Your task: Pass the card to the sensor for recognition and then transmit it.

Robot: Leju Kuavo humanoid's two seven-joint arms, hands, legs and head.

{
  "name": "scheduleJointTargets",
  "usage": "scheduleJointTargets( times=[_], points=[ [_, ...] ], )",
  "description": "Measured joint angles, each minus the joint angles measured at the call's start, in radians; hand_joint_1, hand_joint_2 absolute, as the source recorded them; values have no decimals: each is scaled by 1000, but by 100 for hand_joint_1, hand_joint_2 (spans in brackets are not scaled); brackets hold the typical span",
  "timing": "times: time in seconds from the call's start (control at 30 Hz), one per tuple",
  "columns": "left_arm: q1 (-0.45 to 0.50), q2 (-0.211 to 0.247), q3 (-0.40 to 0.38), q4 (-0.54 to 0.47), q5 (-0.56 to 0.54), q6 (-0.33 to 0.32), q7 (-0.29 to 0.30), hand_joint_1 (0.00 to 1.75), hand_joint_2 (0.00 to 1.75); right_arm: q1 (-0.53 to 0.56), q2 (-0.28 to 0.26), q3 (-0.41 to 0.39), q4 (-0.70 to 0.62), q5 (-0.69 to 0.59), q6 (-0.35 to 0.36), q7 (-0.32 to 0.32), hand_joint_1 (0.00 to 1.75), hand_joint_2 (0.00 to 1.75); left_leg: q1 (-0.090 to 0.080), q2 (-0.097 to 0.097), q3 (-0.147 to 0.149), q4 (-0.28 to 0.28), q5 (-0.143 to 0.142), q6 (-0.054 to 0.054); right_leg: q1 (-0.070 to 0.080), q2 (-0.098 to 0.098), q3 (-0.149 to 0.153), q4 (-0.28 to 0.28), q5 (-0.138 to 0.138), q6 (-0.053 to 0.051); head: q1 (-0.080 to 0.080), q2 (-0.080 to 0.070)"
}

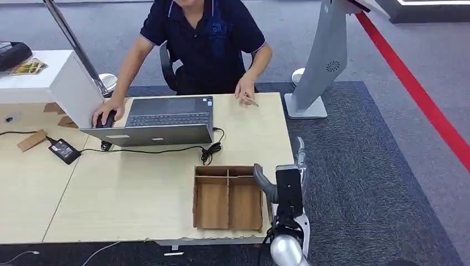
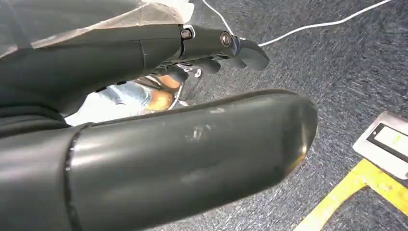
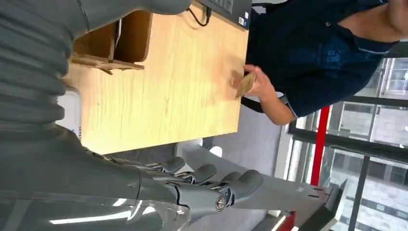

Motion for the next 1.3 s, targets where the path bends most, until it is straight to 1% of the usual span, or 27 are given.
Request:
scheduleJointTargets(
  times=[0.27, 0.43, 0.57, 0.7, 1.0, 1.3],
  points=[
    [0, 0, 0, 0, 6, 1, 3, 0, 0, 14, -23, 26, 3, 29, 0, 37, 0, 175, 0, 0, 0, 0, 0, 0, 0, 0, 0, 0, 0, 0, 0, 0],
    [0, 0, 0, 0, 6, 2, 3, 0, 0, 19, -33, 39, 11, 47, 0, 44, 0, 175, 0, 0, 0, 0, 0, 0, 0, 0, 0, 0, 0, 0, 0, 0],
    [0, 0, 0, 0, 6, 2, 3, 0, 0, 19, -42, 53, 18, 69, 0, 63, 0, 175, 0, 0, 0, 0, 0, 0, 0, 0, 0, 0, 0, 0, 0, 0],
    [0, 0, 0, 0, 6, 2, 3, 0, 0, 17, -52, 64, 26, 138, 0, 88, 0, 175, 0, 0, 0, 0, 0, 0, 0, 0, 0, 0, 0, 0, 0, 0],
    [0, 0, 0, 0, 3, 2, 3, 0, 0, 17, -58, 68, 42, 352, 0, 127, 0, 175, 0, 0, 0, 0, 0, 0, 0, 0, 0, 0, 0, 0, 0, 0],
    [0, 0, 0, 0, 2, 2, 3, 0, 0, 17, -63, 67, 45, 446, 0, 150, 0, 175, 0, 0, 0, 0, 0, 0, 0, 0, 0, 0, 0, 0, 0, 0]
  ],
)
